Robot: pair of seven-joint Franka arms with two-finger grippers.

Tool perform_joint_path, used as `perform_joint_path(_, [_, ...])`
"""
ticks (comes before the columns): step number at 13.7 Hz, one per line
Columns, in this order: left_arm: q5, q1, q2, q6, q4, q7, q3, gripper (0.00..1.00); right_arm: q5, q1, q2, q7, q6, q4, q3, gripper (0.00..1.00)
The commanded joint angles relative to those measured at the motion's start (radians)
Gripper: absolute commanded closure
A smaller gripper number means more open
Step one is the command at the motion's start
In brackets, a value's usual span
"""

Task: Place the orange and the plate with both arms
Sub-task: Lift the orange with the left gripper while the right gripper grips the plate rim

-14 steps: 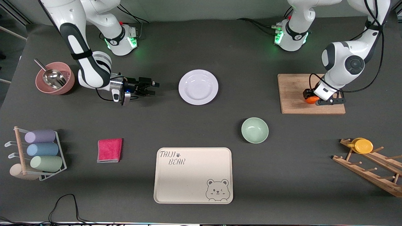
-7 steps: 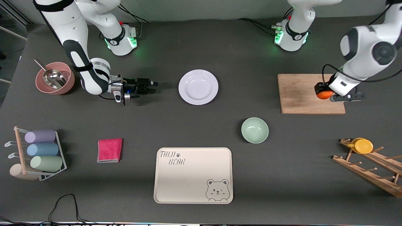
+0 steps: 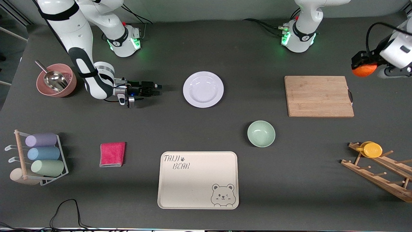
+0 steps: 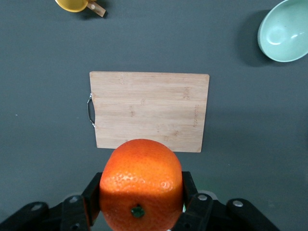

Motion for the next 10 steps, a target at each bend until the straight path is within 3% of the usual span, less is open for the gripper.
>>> perform_joint_path(1, [-0.016, -0.034, 0.027, -0.045, 0.067, -0.069, -0.048, 1.0, 0.024, -0.008, 0.028, -0.036, -0.021, 0.015, -0.001, 0.0])
perform_joint_path(3, [-0.072, -0.08, 0.036, -0.031, 0.075, -0.225, -0.107, 1.0, 0.024, -0.009, 0.034, -0.036, -0.021, 0.017, -0.001, 0.03])
perform_joint_path(6, [-0.112, -0.084, 0.095, 0.066, 0.081, -0.498, -0.311, 1.0, 0.023, -0.014, 0.037, -0.046, -0.021, 0.02, -0.001, 0.22])
perform_joint_path(7, [-0.147, -0.089, 0.125, 0.111, 0.086, -0.582, -0.357, 1.0, 0.024, -0.014, 0.04, -0.074, -0.021, 0.021, -0.001, 0.31])
perform_joint_path(10, [-0.164, -0.145, 0.232, 0.239, 0.087, -0.814, -0.475, 1.0, 0.024, -0.017, 0.051, -0.083, -0.021, 0.024, -0.003, 0.46])
